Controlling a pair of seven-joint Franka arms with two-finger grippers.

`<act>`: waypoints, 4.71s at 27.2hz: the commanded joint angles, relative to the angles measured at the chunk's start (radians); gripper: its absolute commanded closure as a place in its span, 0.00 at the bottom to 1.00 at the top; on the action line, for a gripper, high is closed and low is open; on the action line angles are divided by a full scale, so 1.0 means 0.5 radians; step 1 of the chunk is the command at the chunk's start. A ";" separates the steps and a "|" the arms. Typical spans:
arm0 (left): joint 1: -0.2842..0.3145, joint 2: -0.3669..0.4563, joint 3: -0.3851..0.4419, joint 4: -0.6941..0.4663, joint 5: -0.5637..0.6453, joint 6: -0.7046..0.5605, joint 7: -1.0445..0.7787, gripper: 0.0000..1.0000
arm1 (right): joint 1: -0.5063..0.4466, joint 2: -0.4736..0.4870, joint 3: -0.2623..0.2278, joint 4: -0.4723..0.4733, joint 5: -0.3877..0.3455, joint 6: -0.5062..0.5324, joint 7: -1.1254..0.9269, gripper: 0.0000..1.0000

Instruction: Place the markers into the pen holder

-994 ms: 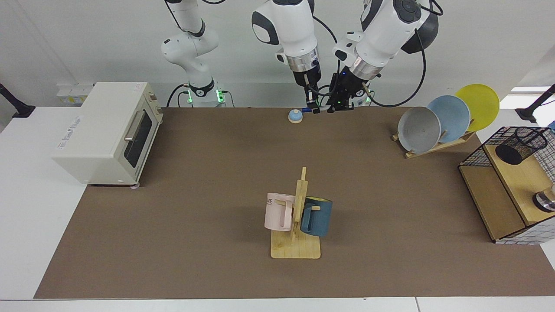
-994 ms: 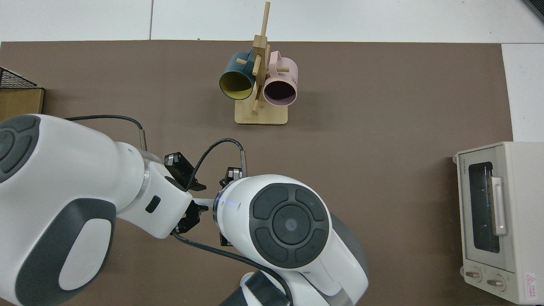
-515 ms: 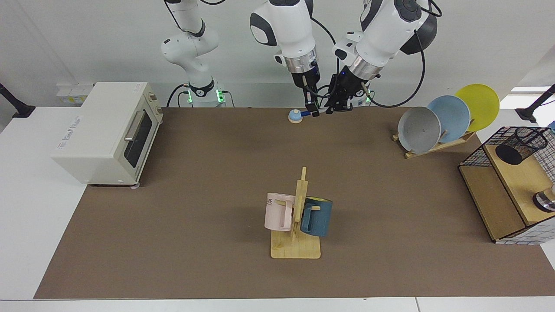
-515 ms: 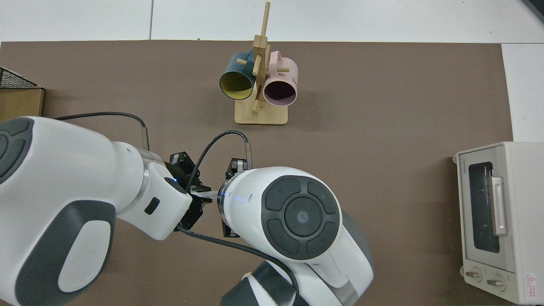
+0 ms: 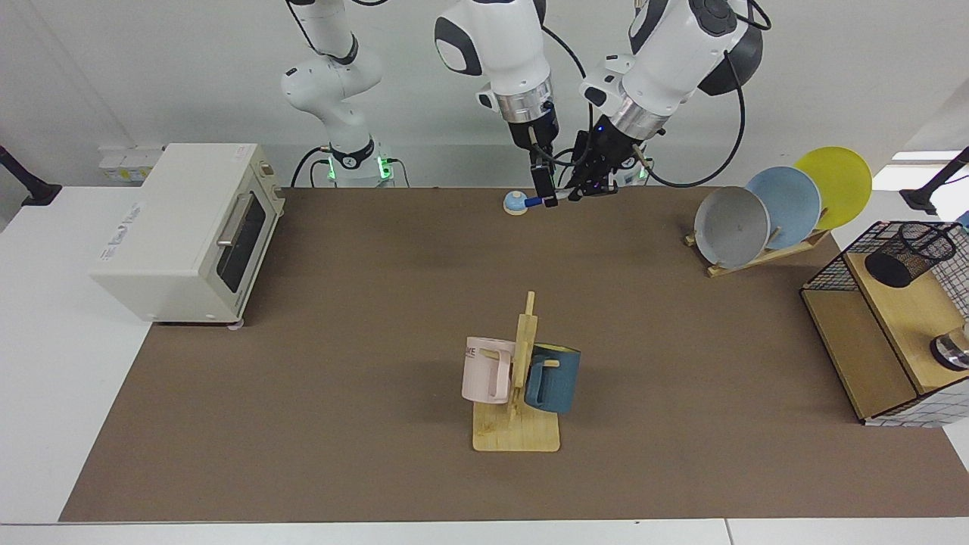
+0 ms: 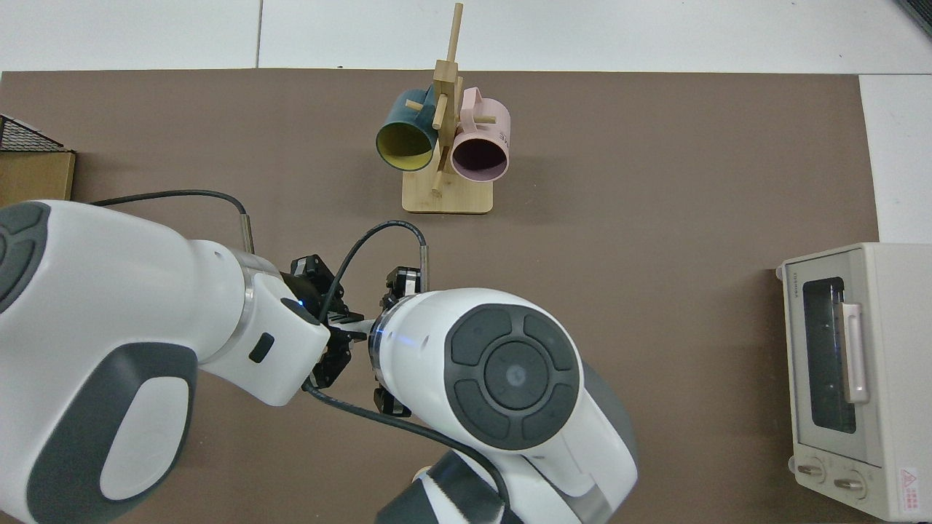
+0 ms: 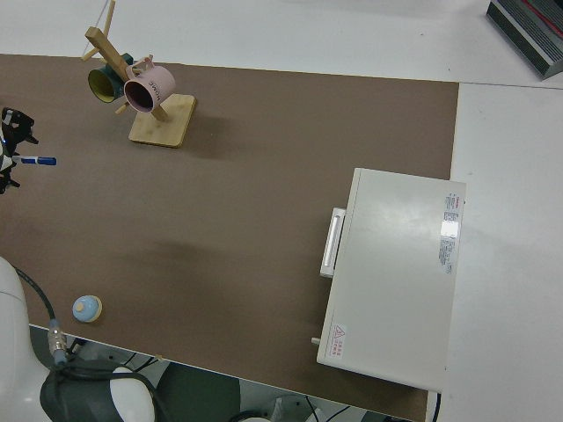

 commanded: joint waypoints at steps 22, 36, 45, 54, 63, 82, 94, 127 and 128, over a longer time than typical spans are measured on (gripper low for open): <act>0.172 -0.034 0.065 -0.080 0.645 0.001 -0.215 1.00 | -0.895 -0.178 0.011 -0.115 -0.199 -0.637 -2.962 0.00; 0.512 -0.037 0.065 -0.031 1.161 -0.006 -0.055 1.00 | -1.031 -0.338 -0.002 -0.087 -0.334 -0.855 -3.779 0.00; 0.758 0.009 0.078 0.236 1.529 0.004 0.159 1.00 | -1.067 -0.402 -0.002 -0.087 -0.337 -0.953 -4.043 0.00; 0.832 0.122 0.084 0.478 2.277 0.044 0.518 1.00 | -1.141 -0.396 0.001 -0.084 -0.331 -0.950 -4.126 0.00; 1.000 0.291 0.087 0.684 2.361 0.126 0.923 1.00 | -1.184 -0.378 -0.002 -0.051 -0.340 -1.014 -4.289 0.00; 1.218 0.518 0.102 0.727 2.594 0.399 1.114 1.00 | -1.212 -0.304 0.001 0.029 -0.389 -1.008 -4.298 0.00; 1.252 0.610 0.093 0.712 2.603 0.409 1.181 1.00 | -1.206 -0.307 0.001 0.023 -0.389 -0.999 -4.295 0.00; 1.227 0.417 0.081 0.307 2.453 0.347 1.279 1.00 | -1.212 -0.307 0.001 0.023 -0.389 -0.999 -4.295 0.00; 1.227 0.417 0.081 0.307 2.453 0.350 1.279 1.00 | -1.209 -0.307 0.001 0.023 -0.389 -1.002 -4.295 0.00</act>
